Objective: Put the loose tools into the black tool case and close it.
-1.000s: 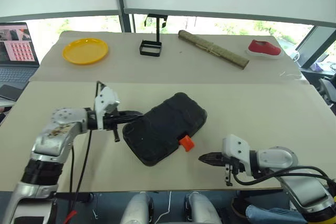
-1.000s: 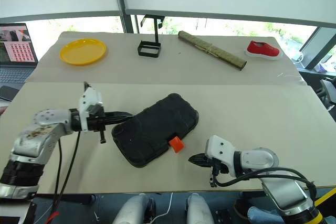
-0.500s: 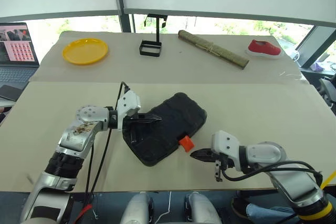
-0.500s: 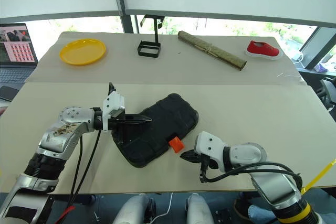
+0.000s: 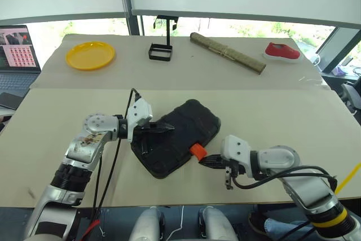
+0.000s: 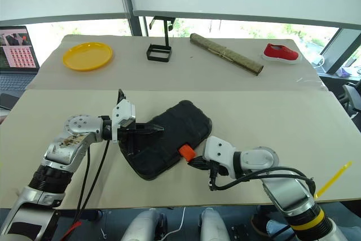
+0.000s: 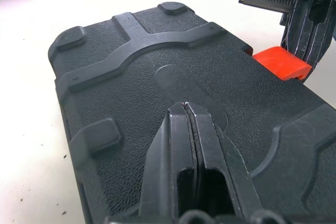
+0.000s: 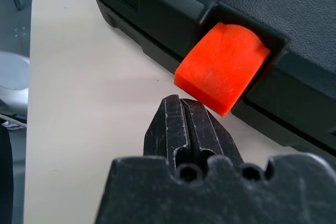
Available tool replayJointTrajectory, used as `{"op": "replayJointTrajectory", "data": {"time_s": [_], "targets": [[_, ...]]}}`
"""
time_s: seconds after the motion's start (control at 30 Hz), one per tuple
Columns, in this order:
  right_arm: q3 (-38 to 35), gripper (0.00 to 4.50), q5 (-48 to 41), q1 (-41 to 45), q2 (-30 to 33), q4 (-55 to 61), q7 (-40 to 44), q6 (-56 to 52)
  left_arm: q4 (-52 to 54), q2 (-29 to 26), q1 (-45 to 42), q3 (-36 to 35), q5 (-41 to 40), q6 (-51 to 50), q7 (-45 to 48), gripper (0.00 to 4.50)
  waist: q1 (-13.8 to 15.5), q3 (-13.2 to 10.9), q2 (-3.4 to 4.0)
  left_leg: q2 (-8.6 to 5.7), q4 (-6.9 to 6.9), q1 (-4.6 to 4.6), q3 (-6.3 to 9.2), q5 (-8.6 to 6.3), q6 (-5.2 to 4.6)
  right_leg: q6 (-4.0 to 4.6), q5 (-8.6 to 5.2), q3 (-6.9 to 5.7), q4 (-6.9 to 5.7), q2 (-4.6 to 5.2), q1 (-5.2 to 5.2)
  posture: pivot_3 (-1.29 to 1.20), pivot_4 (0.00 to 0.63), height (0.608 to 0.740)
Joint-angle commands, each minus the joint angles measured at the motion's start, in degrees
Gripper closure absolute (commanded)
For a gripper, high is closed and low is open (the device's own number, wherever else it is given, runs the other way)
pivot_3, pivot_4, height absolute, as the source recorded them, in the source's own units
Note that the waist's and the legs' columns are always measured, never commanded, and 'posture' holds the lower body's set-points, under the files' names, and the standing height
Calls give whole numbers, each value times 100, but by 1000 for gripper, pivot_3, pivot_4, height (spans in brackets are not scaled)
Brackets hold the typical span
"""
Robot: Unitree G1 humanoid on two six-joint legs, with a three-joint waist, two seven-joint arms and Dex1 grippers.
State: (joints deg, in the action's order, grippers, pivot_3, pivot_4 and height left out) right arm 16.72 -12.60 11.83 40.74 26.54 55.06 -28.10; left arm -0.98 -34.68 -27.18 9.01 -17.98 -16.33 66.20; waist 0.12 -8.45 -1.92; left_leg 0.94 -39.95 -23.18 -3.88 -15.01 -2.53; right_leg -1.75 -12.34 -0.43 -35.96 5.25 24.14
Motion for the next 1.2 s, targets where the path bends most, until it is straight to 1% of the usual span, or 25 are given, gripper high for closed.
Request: {"op": "replayJointTrajectory", "data": {"time_s": [0.03,0.1,0.27,0.37,0.53,0.83,1.2], "targets": [[28,4500,-28,239,-111,65,-21,-74,-136,48,39,105,129,27,-10,4443,-5,0,0,0,0,0,0,0,0,1,0,0,-1,0,1,0,150,740],[12,4500,-31,208,-69,82,-8,-105,-142,62,41,111,141,28,-13,4443,-4,0,1,-1,0,-1,0,0,0,1,0,0,-2,1,1,0,150,740],[-484,4500,-331,-415,318,466,127,-70,-151,61,71,116,157,40,-11,4443,35,1,2,-1,1,-1,1,0,0,0,-1,-1,0,4,-2,0,150,740],[-835,4500,-642,-681,416,694,150,-148,-183,49,74,119,164,58,-3,4443,47,1,2,-2,0,-1,0,0,0,0,-1,-1,3,6,-3,0,150,740],[-1134,4500,-788,-687,385,727,-8,-154,-228,35,74,135,166,73,32,4443,41,4,4,0,0,5,1,0,0,0,-1,1,0,3,-7,0,150,740],[-1077,4500,-1023,-402,199,659,-96,-194,-277,11,72,125,164,49,77,4443,41,4,6,0,1,4,0,0,0,0,-1,1,1,4,-6,0,150,740],[-451,4500,-396,-71,-40,-35,-118,286,-246,-17,122,90,168,25,19,4443,26,5,7,-1,1,5,0,0,0,1,-1,2,0,2,-5,0,150,740]]}}
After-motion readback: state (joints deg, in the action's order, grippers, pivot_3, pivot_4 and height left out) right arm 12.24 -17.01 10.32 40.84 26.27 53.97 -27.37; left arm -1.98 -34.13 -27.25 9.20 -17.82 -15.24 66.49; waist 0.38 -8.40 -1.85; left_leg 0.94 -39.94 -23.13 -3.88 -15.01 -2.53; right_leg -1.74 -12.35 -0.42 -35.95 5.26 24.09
